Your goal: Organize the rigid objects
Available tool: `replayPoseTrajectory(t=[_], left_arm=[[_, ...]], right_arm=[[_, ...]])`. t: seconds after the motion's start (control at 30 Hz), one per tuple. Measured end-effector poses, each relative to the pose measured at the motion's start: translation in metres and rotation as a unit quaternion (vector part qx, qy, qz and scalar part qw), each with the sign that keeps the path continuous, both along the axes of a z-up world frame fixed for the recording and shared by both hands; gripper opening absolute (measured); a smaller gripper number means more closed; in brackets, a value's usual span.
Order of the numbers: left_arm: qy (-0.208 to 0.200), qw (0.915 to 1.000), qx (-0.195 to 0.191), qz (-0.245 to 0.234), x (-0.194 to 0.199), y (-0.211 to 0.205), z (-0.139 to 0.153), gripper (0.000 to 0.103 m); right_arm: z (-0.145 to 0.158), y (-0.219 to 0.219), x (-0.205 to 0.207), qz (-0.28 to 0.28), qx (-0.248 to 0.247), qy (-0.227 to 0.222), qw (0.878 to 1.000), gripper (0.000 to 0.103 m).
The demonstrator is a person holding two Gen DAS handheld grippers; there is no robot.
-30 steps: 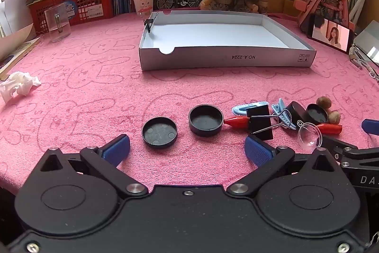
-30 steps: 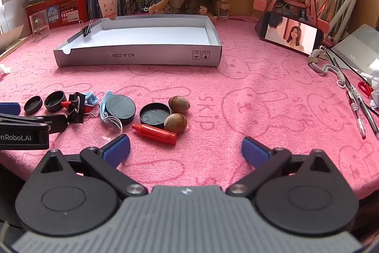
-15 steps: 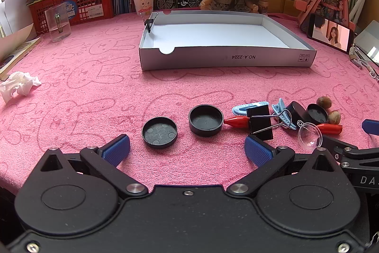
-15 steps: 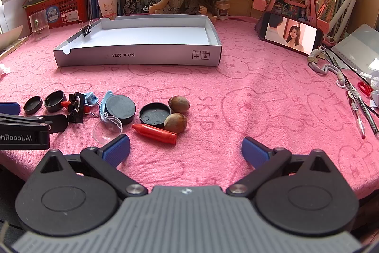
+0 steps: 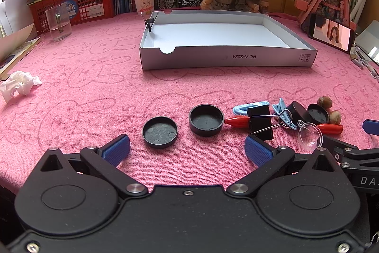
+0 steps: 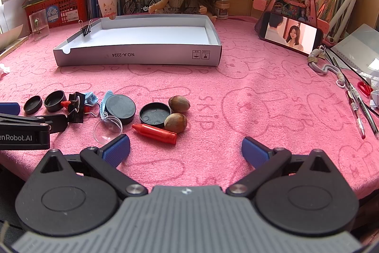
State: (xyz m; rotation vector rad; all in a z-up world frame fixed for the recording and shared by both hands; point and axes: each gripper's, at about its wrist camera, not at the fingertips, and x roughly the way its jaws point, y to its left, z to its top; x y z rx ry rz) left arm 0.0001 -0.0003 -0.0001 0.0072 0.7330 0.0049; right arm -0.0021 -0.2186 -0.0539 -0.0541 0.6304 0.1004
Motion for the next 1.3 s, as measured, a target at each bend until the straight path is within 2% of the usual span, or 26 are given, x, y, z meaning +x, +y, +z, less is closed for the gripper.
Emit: replayPoseTrajectory(t=[1.0,1.1,1.17,1.3], left_arm=[[0.019,0.9998,-0.002,0.004,0.003,0.004,-0.001,0.103],[0.023,0.9997,-0.007,0.000,0.002,0.005,0.002,0.098],[0.018,0.9998,-0.012,-0.006,-0.001,0.006,0.005,0.088],[0.002,0.9988,-0.038,-0.032,-0.009,0.004,0.012,0.074]], right_arm=[[0.003,0.003,0.000,-0.019,0.002,0.010,1.000,0.103],[0.004,0.006,-0.002,-0.022,0.001,0.007,1.000,0.103],[0.004,0.007,-0.003,-0.020,0.004,0.003,1.000,0.100],[0.008,0.008,-0.006,-0.016,0.008,-0.006,1.000,0.089]])
